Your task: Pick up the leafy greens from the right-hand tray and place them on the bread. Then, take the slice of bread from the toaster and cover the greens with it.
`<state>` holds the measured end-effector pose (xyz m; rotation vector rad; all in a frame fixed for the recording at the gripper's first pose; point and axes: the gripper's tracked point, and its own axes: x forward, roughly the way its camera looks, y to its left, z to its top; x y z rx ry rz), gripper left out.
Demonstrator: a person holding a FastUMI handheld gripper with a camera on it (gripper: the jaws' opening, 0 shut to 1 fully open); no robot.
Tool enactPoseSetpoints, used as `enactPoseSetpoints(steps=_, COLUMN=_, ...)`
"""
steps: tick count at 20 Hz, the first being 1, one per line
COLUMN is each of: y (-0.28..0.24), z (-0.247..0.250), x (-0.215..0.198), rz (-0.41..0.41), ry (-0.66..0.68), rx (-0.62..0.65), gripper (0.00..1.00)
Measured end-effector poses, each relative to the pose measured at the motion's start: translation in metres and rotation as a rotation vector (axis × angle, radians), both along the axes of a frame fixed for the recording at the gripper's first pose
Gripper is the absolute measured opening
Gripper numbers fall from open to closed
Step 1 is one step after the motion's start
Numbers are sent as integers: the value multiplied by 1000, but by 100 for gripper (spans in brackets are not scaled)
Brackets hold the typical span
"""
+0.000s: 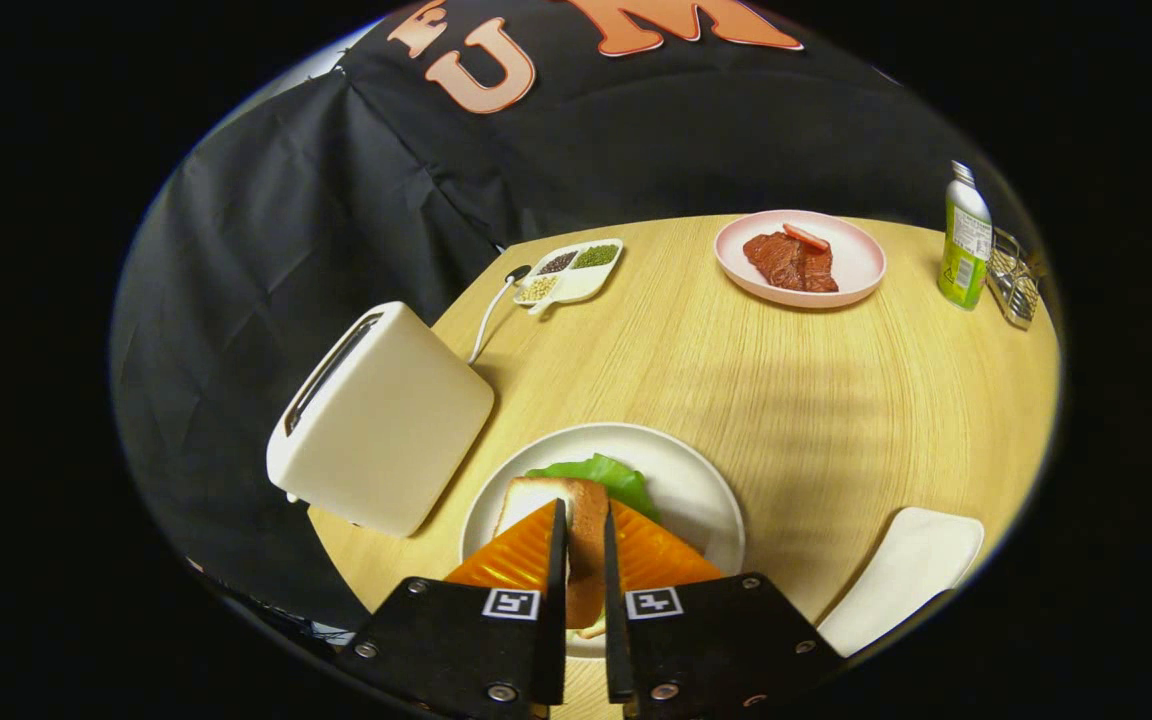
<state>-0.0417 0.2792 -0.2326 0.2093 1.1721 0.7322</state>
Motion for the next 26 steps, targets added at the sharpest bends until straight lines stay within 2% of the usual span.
enactPoseSetpoints(steps=1, y=-3, z=-3, x=3, rz=7, ry=-31, rx=-21, gripper=19)
enactPoseSetpoints(steps=4, y=-9, z=-12, x=7, rz=27, ry=-118, rx=-90, gripper=34)
enactPoseSetpoints(steps=6, y=-21, z=-17, x=15, rz=26, ry=-184, rx=-148, gripper=40)
enactPoseSetpoints(steps=8, y=-34, z=-18, x=27, rz=1, ry=-247, rx=-204, gripper=43)
enactPoseSetpoints(steps=10, y=-37, z=-6, x=34, rz=-37, ry=-282, rx=-185, gripper=44)
enactPoseSetpoints(steps=13, y=-57, z=27, x=59, rz=-123, ry=-419, rx=-184, gripper=44)
enactPoseSetpoints(steps=15, y=-69, z=57, x=69, rz=-191, ry=-509, rx=-177, gripper=47)
enactPoseSetpoints(steps=21, y=-110, z=165, x=61, rz=-317, ry=-784, rx=-153, gripper=49)
enactPoseSetpoints(steps=26, y=-144, z=219, x=45, rz=-411, ry=-953, rx=-159, gripper=61)
